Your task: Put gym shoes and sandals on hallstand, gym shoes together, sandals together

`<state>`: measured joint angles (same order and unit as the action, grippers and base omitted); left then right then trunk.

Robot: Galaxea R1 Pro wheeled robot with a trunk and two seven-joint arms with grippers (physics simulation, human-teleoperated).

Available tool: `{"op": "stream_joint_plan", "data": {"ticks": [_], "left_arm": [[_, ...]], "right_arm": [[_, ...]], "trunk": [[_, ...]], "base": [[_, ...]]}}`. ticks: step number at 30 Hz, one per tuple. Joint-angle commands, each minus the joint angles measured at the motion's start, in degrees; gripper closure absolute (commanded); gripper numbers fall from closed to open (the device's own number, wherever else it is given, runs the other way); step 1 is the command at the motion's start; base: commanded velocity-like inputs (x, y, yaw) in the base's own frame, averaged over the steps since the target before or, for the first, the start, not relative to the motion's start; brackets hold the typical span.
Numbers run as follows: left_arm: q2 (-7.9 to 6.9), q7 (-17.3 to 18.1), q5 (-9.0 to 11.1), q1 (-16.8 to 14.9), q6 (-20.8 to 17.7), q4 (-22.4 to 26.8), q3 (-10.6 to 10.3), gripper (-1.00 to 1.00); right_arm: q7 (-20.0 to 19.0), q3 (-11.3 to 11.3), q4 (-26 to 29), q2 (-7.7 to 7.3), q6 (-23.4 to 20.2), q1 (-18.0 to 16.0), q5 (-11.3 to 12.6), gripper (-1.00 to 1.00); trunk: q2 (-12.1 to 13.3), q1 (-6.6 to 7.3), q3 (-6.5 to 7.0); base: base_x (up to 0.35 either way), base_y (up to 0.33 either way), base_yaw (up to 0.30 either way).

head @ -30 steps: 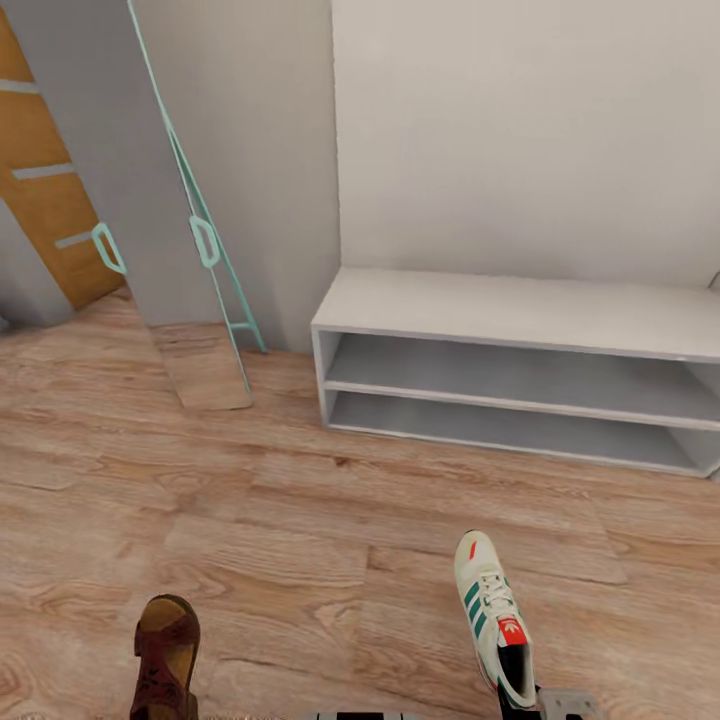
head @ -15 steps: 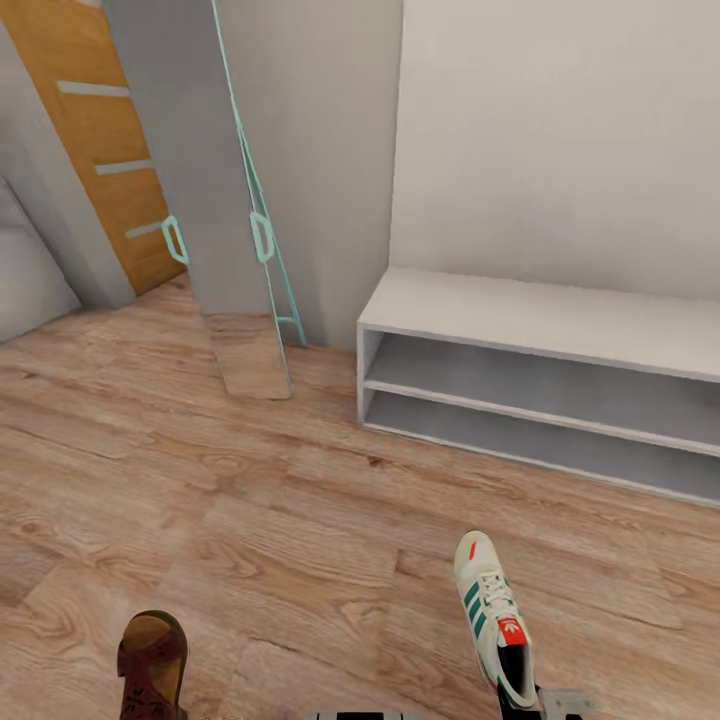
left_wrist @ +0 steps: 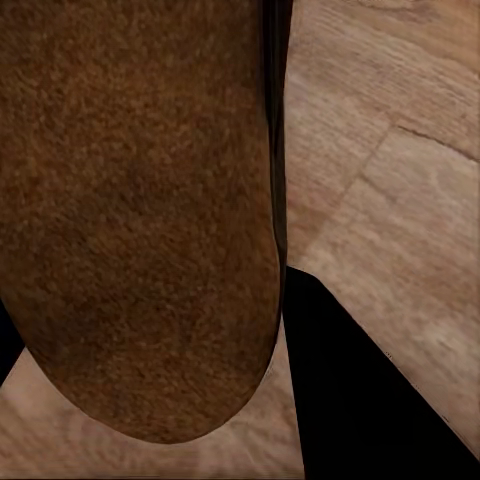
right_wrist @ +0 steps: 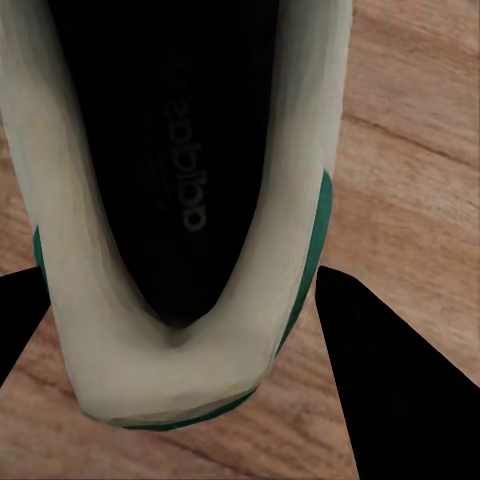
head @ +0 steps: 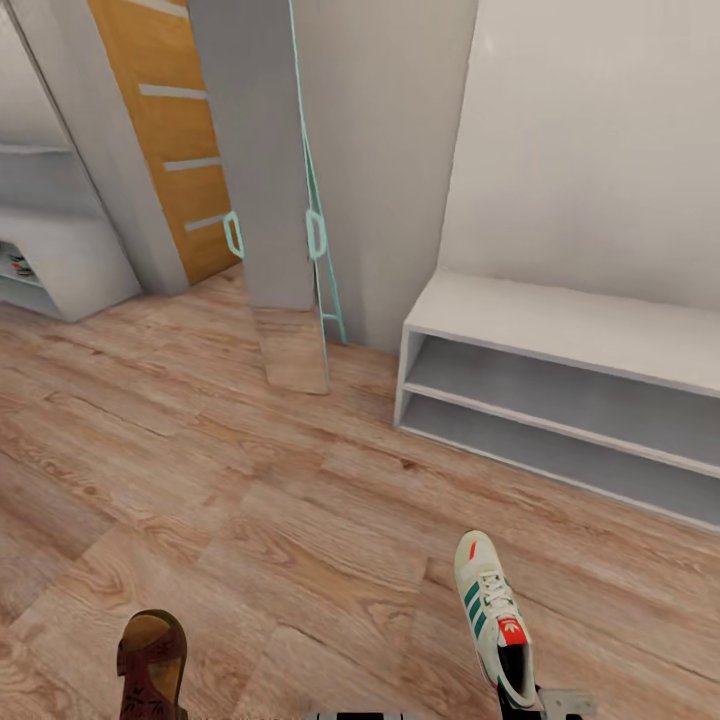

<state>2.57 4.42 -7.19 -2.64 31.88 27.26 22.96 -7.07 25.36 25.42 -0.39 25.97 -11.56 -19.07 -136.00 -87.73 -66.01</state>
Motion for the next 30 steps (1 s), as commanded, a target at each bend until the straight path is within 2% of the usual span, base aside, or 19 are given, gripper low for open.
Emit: {"op": "stream_joint_plan", "data": {"ticks": [1, 10, 30], "left_arm": [[0.07, 0.3, -0.7, -0.1, 0.1, 0.0, 0.5, 1.00], [0.11, 0.3, -0.6, -0.1, 0.2, 0.1, 0.5, 1.00], [0.11, 0.3, -0.5, -0.1, 0.2, 0.1, 0.5, 1.00]], "right_arm": [[-0.5, 0.5, 0.0, 0.04, 0.2, 0.0, -0.2, 1.00], [-0.5, 0.5, 0.0, 0.04, 0.2, 0.0, -0.2, 1.00], [-0.5, 0.5, 0.0, 0.04, 0.2, 0.0, -0.2, 1.00]], "trunk": [[0.0, 0.01, -0.04], [0.0, 0.01, -0.04], [0.0, 0.01, -0.04]], "base": [[0.021, 0.006, 0.278], [0.190, 0.132, 0.278], [0.243, 0.228, 0.278]]}}
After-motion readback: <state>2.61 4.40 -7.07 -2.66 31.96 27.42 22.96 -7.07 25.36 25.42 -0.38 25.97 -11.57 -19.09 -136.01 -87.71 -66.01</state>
